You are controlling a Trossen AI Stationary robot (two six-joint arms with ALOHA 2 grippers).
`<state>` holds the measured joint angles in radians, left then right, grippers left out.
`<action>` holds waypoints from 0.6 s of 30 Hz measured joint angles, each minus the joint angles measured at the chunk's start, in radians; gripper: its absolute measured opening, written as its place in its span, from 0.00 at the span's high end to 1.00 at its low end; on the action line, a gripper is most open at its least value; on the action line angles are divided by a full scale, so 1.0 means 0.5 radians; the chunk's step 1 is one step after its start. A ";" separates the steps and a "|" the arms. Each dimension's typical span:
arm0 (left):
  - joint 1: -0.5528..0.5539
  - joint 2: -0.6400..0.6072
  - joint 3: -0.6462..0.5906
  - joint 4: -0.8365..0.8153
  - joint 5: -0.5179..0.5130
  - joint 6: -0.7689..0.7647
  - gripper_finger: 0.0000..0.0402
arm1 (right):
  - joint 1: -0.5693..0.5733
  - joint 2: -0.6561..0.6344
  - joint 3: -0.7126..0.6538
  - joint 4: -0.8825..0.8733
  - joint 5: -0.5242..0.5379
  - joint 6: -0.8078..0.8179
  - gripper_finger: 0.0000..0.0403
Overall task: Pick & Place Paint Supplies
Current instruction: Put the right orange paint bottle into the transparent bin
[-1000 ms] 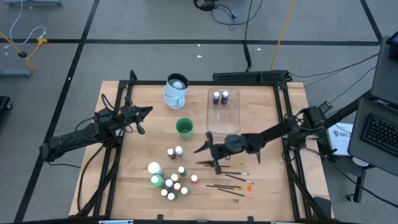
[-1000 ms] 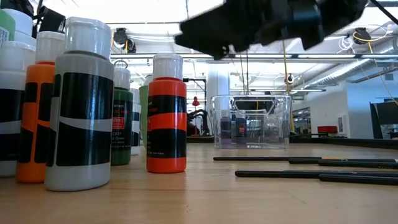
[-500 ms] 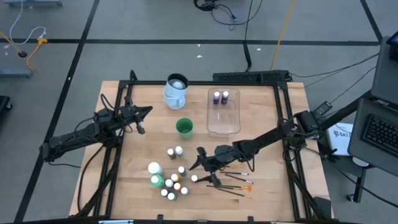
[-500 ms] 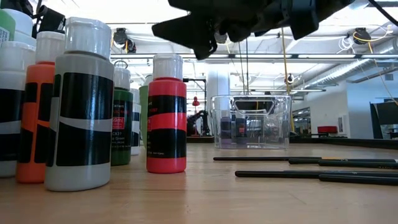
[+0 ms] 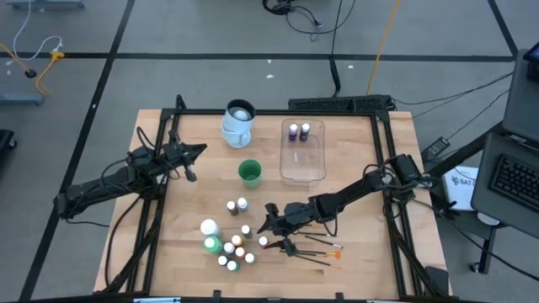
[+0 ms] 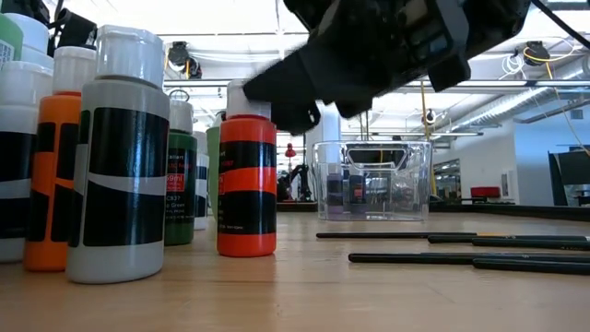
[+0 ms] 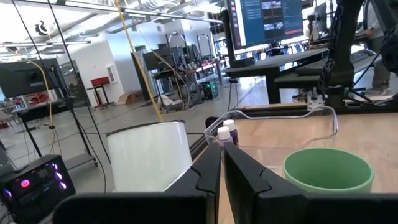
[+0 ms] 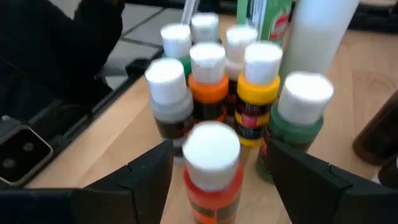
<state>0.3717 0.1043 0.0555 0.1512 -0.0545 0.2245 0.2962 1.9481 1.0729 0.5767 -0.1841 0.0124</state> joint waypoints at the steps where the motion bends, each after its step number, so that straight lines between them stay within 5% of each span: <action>1: 0.000 0.000 0.000 -0.001 0.000 0.000 0.94 | 0.000 -0.002 0.001 0.009 0.000 0.000 0.39; 18: 0.000 0.000 0.000 0.002 0.000 0.005 0.94 | 0.000 -0.002 0.002 -0.057 -0.007 -0.002 0.54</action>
<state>0.3716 0.1043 0.0555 0.1520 -0.0544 0.2272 0.2962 1.9472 1.0737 0.5483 -0.1875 0.0113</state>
